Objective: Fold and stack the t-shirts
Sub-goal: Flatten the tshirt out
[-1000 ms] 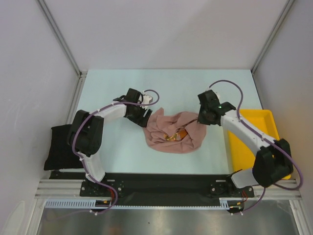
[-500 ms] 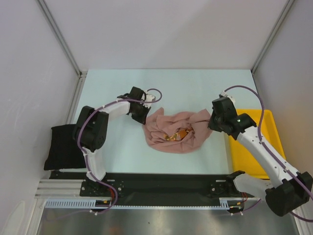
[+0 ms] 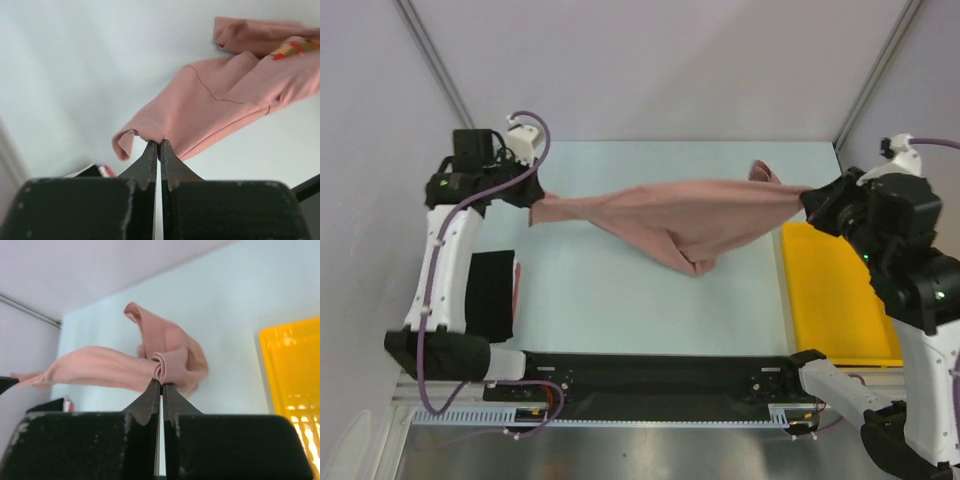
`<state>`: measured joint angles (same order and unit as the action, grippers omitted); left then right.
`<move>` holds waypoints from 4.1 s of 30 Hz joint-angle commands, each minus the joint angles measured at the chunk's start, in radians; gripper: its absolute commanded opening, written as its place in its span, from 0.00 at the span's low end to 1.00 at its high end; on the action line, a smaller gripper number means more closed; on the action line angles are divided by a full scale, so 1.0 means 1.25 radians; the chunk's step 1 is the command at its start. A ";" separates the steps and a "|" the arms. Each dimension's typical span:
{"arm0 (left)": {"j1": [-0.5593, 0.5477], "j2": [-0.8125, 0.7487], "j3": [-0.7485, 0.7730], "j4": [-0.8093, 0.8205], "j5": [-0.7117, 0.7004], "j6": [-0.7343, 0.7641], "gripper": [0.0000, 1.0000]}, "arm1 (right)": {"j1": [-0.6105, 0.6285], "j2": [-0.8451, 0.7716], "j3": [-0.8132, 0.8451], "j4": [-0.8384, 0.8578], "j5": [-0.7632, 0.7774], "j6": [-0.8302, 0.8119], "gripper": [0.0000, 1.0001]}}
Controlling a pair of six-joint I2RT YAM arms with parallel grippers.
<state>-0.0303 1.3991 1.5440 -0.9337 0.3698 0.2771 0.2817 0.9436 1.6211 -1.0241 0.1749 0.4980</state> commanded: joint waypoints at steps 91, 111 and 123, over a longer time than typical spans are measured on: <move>-0.154 0.249 -0.200 0.299 -0.225 -0.024 0.99 | 0.539 0.373 -0.561 0.378 0.071 0.258 0.76; -0.141 0.268 -0.350 0.163 -0.012 0.077 0.00 | 0.447 0.463 -0.629 0.423 0.002 0.206 0.00; -0.539 0.034 -0.483 -0.053 0.248 0.379 0.01 | 0.226 0.807 -0.046 0.353 0.005 -0.043 0.00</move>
<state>-0.5877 1.5246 0.9440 -0.9375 0.5213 0.6422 0.5484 1.8606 1.3605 -0.5461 0.1719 0.5362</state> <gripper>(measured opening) 0.006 0.018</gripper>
